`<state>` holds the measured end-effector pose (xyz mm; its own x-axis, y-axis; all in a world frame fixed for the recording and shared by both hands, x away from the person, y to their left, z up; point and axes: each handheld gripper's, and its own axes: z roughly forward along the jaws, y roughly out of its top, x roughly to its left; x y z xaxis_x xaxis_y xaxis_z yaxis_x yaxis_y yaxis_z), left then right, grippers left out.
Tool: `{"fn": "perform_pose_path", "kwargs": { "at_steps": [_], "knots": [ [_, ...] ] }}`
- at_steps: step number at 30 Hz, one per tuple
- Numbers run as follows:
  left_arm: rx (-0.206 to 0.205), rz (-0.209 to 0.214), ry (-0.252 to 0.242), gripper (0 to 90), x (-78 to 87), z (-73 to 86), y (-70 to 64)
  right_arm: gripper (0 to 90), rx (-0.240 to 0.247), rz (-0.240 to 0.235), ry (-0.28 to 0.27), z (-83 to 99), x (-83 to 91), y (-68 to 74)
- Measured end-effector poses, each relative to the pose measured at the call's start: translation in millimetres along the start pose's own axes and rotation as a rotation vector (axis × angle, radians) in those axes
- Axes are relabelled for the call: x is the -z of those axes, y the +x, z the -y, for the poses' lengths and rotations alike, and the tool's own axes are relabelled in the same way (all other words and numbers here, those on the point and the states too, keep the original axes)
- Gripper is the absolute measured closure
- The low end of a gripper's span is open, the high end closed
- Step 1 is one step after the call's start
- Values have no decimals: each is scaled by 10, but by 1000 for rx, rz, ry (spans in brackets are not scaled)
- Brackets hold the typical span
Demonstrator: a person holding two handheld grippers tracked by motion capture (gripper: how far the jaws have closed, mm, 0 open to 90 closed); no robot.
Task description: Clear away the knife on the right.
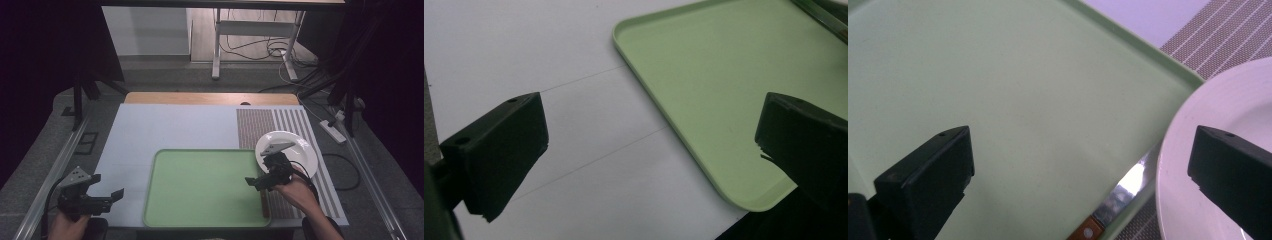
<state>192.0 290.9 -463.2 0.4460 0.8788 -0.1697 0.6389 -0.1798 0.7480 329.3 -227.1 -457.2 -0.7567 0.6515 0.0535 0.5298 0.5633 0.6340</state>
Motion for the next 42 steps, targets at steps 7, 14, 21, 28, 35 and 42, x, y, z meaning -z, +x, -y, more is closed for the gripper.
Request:
{"fn": "perform_pose_path", "kwargs": {
  "at_steps": [7, 14, 21, 28, 35, 42],
  "knots": [
    [-1, -2, 3, 3, -1, -2, -2, 0, -16, 13, -25, 98, 81, -26],
    [0, -2, 2, 3, 0, -1, -2, 0, -37, 45, -28, 198, 167, -38],
    [1, -2, 2, 3, -2, -2, -2, 0, -77, 72, -45, 324, 299, -90],
    [2, -2, 2, 3, -1, -2, -1, 0, -98, 92, -64, 413, 404, -118],
    [1, -2, 1, 3, 0, -1, -1, 0, -115, 103, -72, 512, 475, -141],
    [1, -4, 0, 3, -2, -2, -2, 0, -139, 124, -86, 578, 585, -155]
  ]
}}
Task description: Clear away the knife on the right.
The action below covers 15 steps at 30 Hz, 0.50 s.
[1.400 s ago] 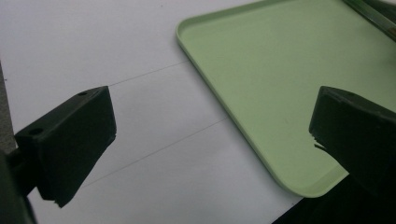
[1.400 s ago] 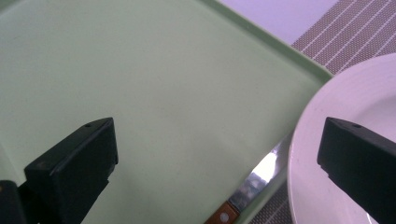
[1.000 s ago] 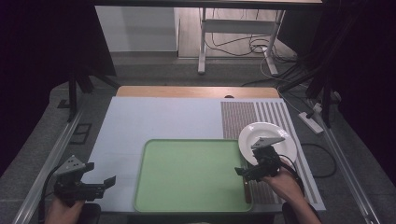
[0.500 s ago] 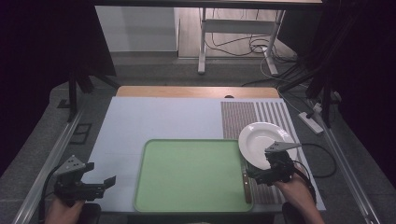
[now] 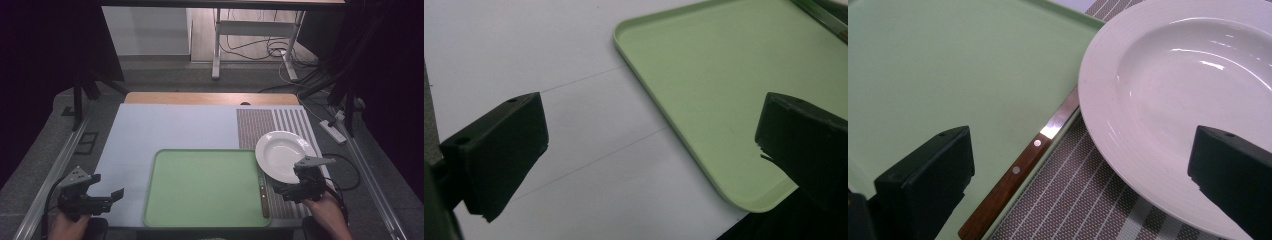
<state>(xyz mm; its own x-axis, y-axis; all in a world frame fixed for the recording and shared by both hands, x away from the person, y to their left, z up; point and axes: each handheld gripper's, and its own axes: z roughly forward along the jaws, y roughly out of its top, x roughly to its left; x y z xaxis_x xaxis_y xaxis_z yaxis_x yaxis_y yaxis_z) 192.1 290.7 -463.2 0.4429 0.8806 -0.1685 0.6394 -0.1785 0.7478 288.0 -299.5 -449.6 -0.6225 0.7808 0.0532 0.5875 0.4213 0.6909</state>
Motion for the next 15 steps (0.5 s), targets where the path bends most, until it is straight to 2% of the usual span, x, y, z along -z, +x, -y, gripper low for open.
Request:
{"fn": "perform_pose_path", "kwargs": {
  "at_steps": [15],
  "knots": [
    [3, 1, -1, 3, 3, 1, 4, 0, -20, 36, -9, 87, 147, -17]
  ]
}}
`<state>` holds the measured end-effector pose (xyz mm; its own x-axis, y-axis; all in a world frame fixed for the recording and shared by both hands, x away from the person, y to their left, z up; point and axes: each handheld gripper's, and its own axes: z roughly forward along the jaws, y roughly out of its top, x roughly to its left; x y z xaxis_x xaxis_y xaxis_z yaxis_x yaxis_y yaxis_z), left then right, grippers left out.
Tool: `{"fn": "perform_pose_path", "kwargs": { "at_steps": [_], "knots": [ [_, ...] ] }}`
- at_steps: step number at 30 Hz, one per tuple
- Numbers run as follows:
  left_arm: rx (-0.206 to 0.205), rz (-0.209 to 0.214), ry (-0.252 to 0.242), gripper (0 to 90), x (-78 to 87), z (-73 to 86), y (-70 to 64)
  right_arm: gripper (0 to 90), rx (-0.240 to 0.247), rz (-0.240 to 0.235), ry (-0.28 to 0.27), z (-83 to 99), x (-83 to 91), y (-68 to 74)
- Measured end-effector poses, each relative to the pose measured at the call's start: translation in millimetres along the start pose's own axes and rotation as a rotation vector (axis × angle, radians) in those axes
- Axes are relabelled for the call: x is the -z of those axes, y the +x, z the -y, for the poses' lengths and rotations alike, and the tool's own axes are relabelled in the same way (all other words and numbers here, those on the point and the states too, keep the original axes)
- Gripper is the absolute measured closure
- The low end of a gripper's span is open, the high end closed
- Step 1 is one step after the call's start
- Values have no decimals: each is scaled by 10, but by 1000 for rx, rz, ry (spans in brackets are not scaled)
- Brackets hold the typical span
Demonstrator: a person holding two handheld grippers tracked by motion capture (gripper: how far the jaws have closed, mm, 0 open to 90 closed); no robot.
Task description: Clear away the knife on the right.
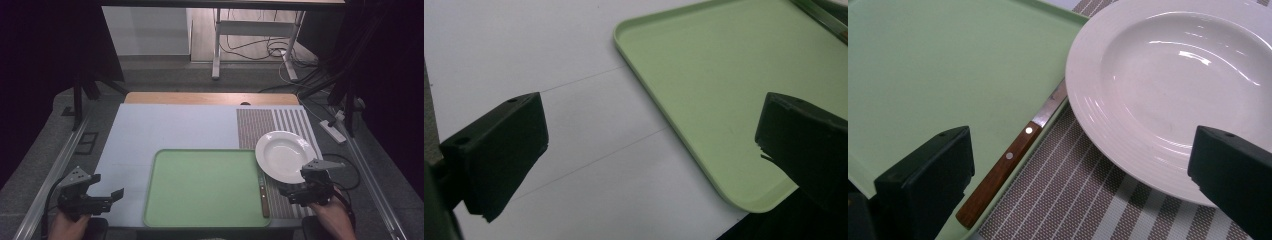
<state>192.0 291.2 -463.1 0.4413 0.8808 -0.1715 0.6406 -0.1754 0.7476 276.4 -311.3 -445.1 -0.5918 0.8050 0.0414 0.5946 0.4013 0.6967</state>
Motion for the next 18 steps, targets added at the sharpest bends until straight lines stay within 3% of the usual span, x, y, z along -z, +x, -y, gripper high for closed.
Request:
{"fn": "perform_pose_path", "kwargs": {
  "at_steps": [18],
  "knots": [
    [6, 3, -4, 3, 4, 1, 6, 0, -29, 39, 13, 95, 122, -28]
  ]
}}
